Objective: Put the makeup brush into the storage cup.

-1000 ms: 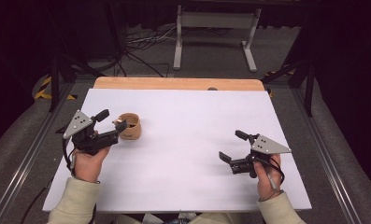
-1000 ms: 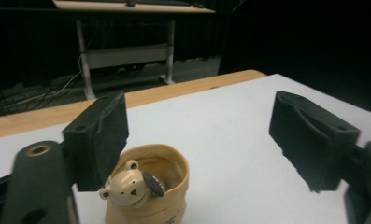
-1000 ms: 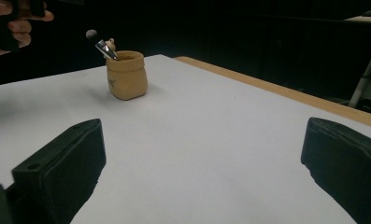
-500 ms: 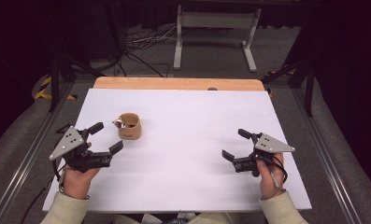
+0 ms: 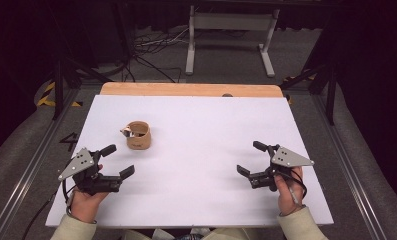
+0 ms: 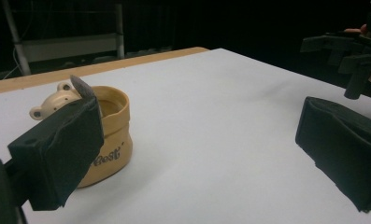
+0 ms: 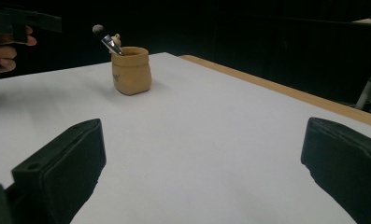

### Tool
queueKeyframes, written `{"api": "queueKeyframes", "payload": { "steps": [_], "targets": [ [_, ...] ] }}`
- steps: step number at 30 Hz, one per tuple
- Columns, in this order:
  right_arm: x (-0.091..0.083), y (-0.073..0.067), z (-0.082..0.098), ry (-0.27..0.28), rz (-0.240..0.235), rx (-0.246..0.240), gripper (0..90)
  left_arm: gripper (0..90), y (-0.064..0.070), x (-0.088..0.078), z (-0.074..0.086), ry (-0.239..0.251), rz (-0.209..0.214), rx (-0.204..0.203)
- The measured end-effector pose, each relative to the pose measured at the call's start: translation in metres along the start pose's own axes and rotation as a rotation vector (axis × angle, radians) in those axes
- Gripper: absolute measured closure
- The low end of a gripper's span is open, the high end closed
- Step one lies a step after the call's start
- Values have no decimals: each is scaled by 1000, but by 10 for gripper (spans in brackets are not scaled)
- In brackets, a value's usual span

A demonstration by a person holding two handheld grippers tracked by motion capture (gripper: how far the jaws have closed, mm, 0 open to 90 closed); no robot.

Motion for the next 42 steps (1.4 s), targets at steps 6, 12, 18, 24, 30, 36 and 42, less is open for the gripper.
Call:
{"api": "queueKeyframes", "payload": {
  "steps": [6, 12, 18, 24, 30, 36, 42],
  "targets": [
    [-1, -3, 4, 2, -14, -3, 6, 19, 2, 0, 12, -27, 4, -4],
    [-2, -5, 10, -6, -22, 0, 6, 20, -2, 1, 24, -43, -6, -46],
    [0, -8, 15, -5, -40, -9, 6, 26, -12, -2, 30, -18, -29, -61],
    [1, -8, 22, -17, -39, 6, 6, 32, -18, 0, 40, -37, -42, -42],
    [3, -5, 30, -36, -28, 18, 7, 34, -16, 4, 43, -63, -46, -8],
    [2, -5, 31, -37, -25, 28, 7, 25, -15, 8, 45, -77, -51, -21],
    [1, -4, 30, -28, -23, 36, 7, 21, -15, 8, 45, -73, -40, -40]
  ]
}}
Point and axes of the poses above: each handheld gripper's, and its own axes: x roughly forward along the jaws, z roughly out of its underside, y roughly to its right, the point moved 4 cm from there along x, roughly forward along the jaws, and after that the axes turned 9 degrees about y, right-handed, at the moved point
